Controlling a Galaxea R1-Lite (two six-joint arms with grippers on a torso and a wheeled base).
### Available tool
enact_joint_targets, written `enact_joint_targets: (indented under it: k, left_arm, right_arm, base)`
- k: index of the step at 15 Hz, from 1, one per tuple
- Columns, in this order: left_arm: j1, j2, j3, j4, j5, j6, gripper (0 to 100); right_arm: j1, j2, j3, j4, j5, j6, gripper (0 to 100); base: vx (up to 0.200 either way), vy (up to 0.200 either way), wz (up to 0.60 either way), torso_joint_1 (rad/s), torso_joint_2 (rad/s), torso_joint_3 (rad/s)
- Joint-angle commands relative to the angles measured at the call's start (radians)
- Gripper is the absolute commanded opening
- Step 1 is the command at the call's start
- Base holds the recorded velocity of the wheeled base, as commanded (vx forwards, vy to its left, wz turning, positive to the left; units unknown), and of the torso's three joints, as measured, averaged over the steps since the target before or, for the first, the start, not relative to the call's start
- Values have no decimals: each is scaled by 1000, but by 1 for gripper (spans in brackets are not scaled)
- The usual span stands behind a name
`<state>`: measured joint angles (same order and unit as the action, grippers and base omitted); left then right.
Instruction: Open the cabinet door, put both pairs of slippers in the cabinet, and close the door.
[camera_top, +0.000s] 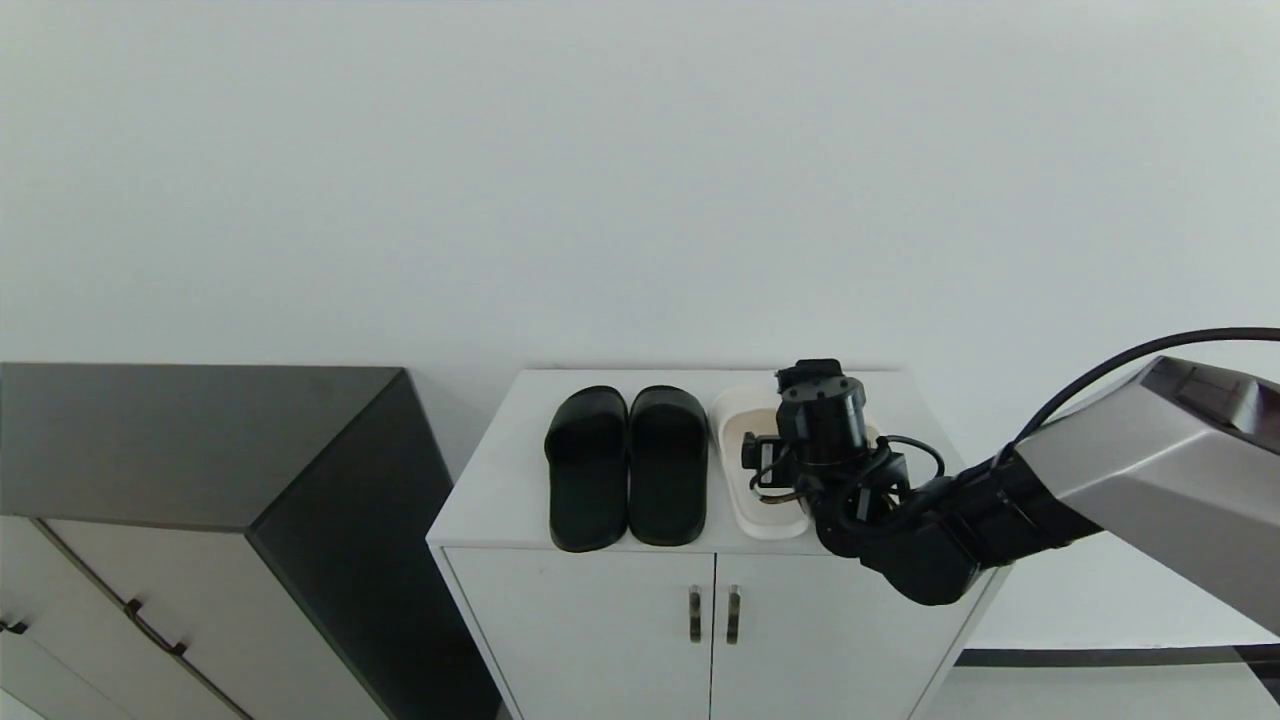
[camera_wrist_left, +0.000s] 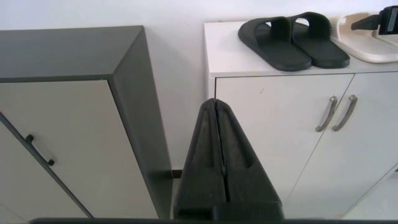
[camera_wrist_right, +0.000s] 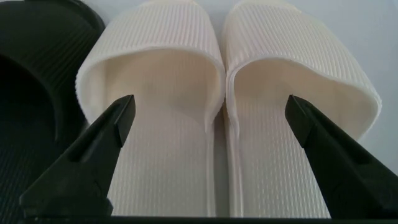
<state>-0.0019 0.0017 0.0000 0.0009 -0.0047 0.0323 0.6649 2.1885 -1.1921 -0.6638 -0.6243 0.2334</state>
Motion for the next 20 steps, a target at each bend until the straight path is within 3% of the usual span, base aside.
enact_joint_targets:
  k: [1, 6, 7, 15, 20]
  left_arm:
    - [0, 0, 0, -1, 0, 0, 0]
    - [0, 0, 0, 1, 0, 0, 0]
    - [0, 0, 0, 1, 0, 0, 0]
    - [0, 0, 0, -1, 0, -8, 0]
    - [0, 0, 0, -1, -1, -6, 0]
  right_arm:
    - [-10, 39, -43, 1, 0, -2, 100]
    - [-31, 112, -156, 3, -3, -8, 100]
    - [-31, 120, -164, 3, -5, -8, 0]
    - [-48, 88, -162, 1, -17, -9, 0]
    - [-36, -136, 12, 1, 15, -48, 0]
  base:
    - [0, 0, 0, 0, 0, 0]
    - [0, 0, 0, 0, 0, 0]
    - [0, 0, 0, 0, 0, 0]
    - [0, 0, 0, 0, 0, 0]
    - [0, 0, 0, 0, 0, 0]
